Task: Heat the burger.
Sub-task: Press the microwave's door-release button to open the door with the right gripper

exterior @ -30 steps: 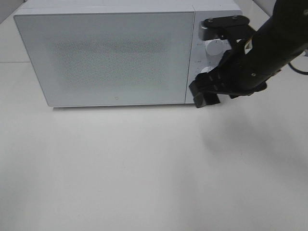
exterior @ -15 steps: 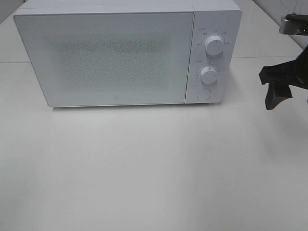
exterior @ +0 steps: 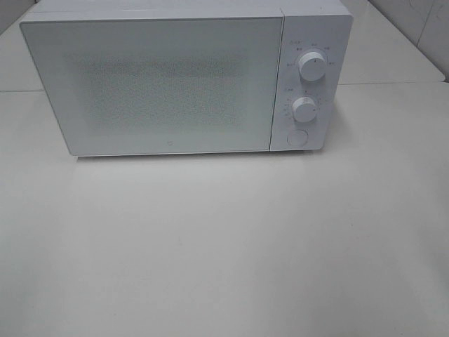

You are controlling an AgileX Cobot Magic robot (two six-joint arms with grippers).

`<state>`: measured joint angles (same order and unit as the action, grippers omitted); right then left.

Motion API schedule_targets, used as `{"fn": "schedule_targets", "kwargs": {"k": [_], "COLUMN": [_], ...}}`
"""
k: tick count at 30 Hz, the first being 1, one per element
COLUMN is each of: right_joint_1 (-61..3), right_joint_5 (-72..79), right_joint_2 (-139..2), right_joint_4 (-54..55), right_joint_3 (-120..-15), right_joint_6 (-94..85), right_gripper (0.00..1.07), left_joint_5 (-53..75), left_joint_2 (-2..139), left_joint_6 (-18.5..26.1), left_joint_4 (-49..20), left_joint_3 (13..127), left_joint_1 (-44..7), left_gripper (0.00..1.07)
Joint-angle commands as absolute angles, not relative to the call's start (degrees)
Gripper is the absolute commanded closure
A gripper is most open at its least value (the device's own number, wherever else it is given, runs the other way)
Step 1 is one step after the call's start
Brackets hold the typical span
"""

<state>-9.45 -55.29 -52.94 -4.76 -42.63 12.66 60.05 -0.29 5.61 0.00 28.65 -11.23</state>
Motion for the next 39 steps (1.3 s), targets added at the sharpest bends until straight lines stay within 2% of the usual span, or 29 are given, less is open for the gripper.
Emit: {"fn": "schedule_targets", "kwargs": {"k": [1, 6, 14, 23, 30, 39], "right_joint_1": [-9.3, -9.3, -9.3, -9.3, -9.3, -9.3], "right_joint_5": [-58.2, -61.8, -59.6, -58.1, -57.5, -57.4], "right_joint_2": [-48.0, -34.8, -20.0, -6.6, 2.0, 1.8], "right_joint_4": [-4.9, -4.9, -5.0, -4.9, -4.8, -4.4], "right_joint_3": [-40.2, -34.8, -29.9, -29.7, -29.0, -29.0], "right_joint_6": [13.1, 13.1, 10.9, 7.5, 6.6, 6.1], "right_gripper": [0.33, 0.34, 0.34, 0.36, 0.43, 0.49], "left_joint_5": [59.2, 59.2, 59.2, 59.2, 59.2, 59.2], "left_joint_2": [-1.5, -1.5, -1.5, -1.5, -1.5, -1.4], "left_joint_6": [5.4, 5.4, 5.4, 5.4, 5.4, 5.4], "left_joint_4": [-0.3, -0.3, -0.3, -0.3, -0.3, -0.6], "left_joint_3": [28.5, 28.5, 28.5, 28.5, 28.5, 28.5], "left_joint_1": [-11.1, -11.1, -11.1, -11.1, -11.1, -11.1], "left_gripper": [1.06, 1.06, 1.06, 1.06, 1.06, 1.06]}}
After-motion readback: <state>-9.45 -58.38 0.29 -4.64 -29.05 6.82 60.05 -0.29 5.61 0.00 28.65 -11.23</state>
